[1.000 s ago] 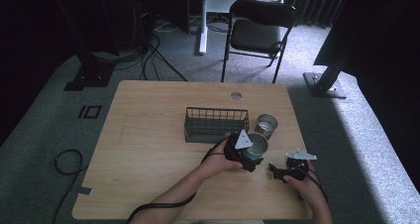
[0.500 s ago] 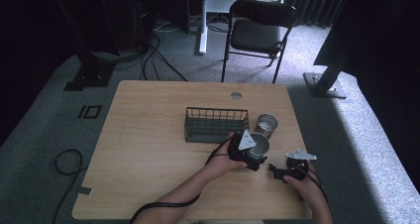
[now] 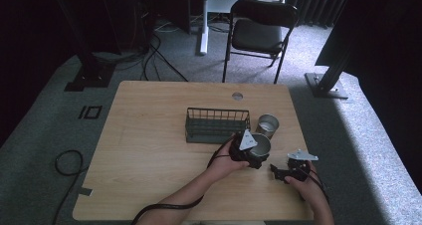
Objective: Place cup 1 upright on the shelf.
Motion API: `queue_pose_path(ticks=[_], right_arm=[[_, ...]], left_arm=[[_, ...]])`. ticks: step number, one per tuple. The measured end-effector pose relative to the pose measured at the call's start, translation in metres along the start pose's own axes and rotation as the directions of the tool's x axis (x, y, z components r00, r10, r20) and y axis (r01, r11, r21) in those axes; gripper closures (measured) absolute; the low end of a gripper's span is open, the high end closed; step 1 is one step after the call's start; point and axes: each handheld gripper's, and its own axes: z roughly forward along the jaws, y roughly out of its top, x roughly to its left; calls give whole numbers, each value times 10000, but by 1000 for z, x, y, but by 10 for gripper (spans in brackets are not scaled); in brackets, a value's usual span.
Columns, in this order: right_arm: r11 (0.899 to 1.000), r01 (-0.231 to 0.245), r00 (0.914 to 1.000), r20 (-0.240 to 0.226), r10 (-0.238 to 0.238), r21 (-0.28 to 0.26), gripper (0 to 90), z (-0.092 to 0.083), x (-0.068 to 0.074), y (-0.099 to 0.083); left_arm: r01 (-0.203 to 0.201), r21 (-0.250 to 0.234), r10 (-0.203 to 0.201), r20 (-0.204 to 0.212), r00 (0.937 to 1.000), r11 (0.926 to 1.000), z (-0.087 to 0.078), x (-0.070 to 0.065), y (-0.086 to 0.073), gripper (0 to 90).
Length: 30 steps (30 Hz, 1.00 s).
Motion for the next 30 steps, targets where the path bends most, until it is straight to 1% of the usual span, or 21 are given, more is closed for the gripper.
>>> queue_pose_path(ticks=[1,3,5,7,9,12,13,17,18,20,22,25,28,30], right_arm=[[10000,0,10000,-2,0,0,115,0,0,0],[10000,-12,10000,-4,12,8,114,0,0,0],[10000,-9,10000,-4,9,7,114,0,0,0],[10000,-4,10000,-4,4,5,115,0,0,0],[10000,-12,10000,-5,12,7,115,0,0,0],[10000,-17,10000,-7,17,9,114,0,0,0],[10000,-11,10000,-5,11,5,115,0,0,0],[10000,1,10000,-3,-1,1,114,0,0,0],[10000,5,10000,-2,-5,-2,114,0,0,0],[10000,-2,10000,1,2,-2,115,0,0,0],[10000,-17,10000,-5,17,9,115,0,0,0],[10000,-12,10000,-4,12,6,114,0,0,0],[10000,-14,10000,-4,14,4,114,0,0,0],[10000,-11,10000,-3,11,4,115,0,0,0]], left_arm=[[-5,23,5,65,10000,10000,0,0,0,133],[166,-17,-165,181,9997,9999,-2,-1,1,133],[241,-42,-240,328,9992,9997,-4,-2,2,133],[37,4,-37,372,9993,10000,-7,-4,3,134],[6,7,-6,390,9992,10000,-9,-4,4,134],[103,-84,-99,436,9990,9999,-13,-5,6,134],[13,-146,-6,425,9991,9999,-17,-6,8,134],[-42,-203,51,407,9992,9998,-22,-6,10,134],[2,-236,10,518,9987,9997,-25,-7,12,134],[76,-275,-60,561,9984,9996,-26,-7,12,134],[-51,-286,68,576,9983,9996,-32,-8,15,134],[-100,-320,120,625,9980,9994,-36,-8,17,134],[-28,-439,52,552,9985,9990,-42,-6,22,133],[-86,-452,110,526,9986,9989,-43,-5,23,134]])
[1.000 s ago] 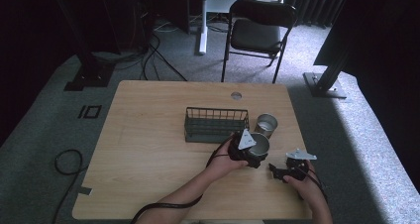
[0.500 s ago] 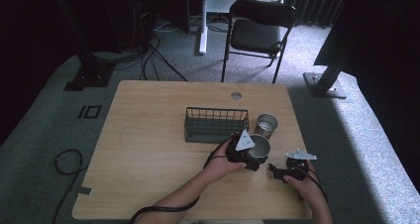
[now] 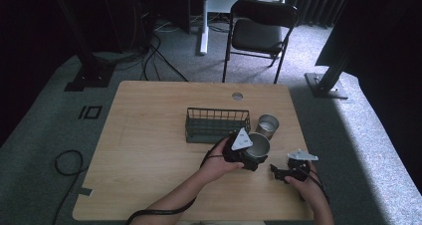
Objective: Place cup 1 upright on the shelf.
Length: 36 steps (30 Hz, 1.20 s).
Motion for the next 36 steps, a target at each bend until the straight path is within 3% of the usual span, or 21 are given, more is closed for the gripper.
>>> queue_pose_path(ticks=[9,16,25,31,33,34,36], right_arm=[[10000,7,10000,-3,-7,3,114,0,0,0],[10000,6,10000,-3,-6,3,115,0,0,0],[10000,7,10000,0,-7,1,115,0,0,0],[10000,7,10000,-2,-7,-1,115,0,0,0],[10000,8,10000,-2,-8,6,115,0,0,0],[10000,7,10000,1,-7,4,115,0,0,0],[10000,2,10000,3,-2,0,115,0,0,0]], left_arm=[[311,-403,-309,50,9995,9987,-17,2,10,134],[155,-703,-172,-238,9996,9974,-33,6,26,134],[200,-1119,-306,-934,9952,9935,-53,23,41,134],[198,-1412,-417,-1537,9872,9898,-67,36,48,134],[196,-1473,-461,-1787,9828,9889,-72,41,50,134],[186,-1496,-494,-2048,9775,9886,-76,46,51,134],[242,-1574,-585,-2166,9745,9872,-79,48,52,133]])
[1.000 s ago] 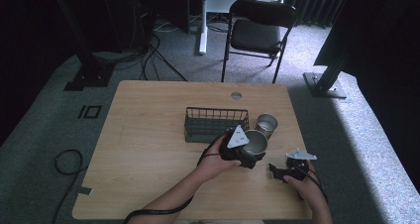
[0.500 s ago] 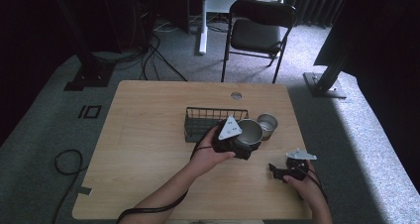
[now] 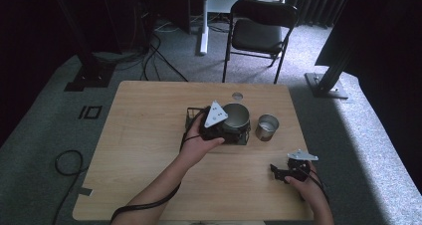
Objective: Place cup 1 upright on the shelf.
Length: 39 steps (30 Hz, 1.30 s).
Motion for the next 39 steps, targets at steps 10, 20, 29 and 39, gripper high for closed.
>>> queue_pose_path(ticks=[10,20,29,39], right_arm=[[10000,0,10000,-1,0,-1,115,0,0,0],[10000,8,10000,-3,-8,-4,115,0,0,0],[10000,7,10000,-3,-7,-5,115,0,0,0],[10000,0,10000,-3,0,0,115,0,0,0]], left_arm=[[429,-278,-457,-1119,9927,9987,-7,21,0,133],[824,-612,-961,-2744,9568,9947,-12,49,-11,134],[1176,-770,-1360,-3138,9397,9901,-5,66,-26,134],[1607,-516,-1686,-3522,9206,9856,3,80,-47,134]])
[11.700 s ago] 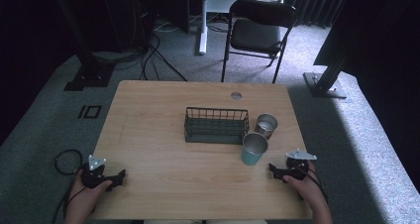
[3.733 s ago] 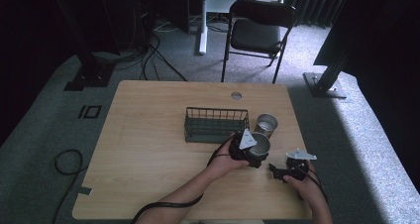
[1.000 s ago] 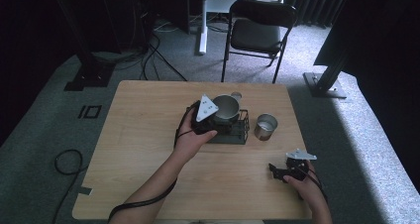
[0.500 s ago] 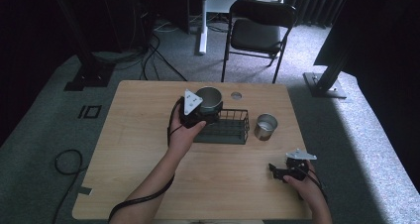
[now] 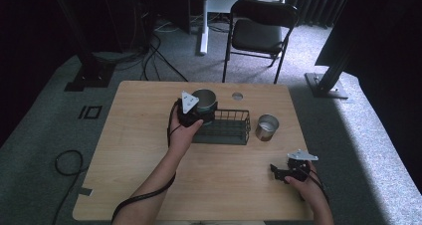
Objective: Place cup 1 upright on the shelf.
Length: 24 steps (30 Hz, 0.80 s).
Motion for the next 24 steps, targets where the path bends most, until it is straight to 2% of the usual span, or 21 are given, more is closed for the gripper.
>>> queue_pose_path(ticks=[4,14,16,24], right_arm=[[10000,5,10000,0,-5,-2,115,0,0,0],[10000,5,10000,-1,-5,2,115,0,0,0],[10000,5,10000,-1,-5,1,115,0,0,0],[10000,3,10000,-1,-3,2,115,0,0,0]], left_arm=[[64,91,-65,76,9999,9999,4,1,-5,134],[162,311,-160,-55,9999,9994,14,1,-20,134],[106,370,-108,47,9999,9993,17,-1,-26,134],[-159,582,161,-26,9999,9982,23,-5,-35,133]])
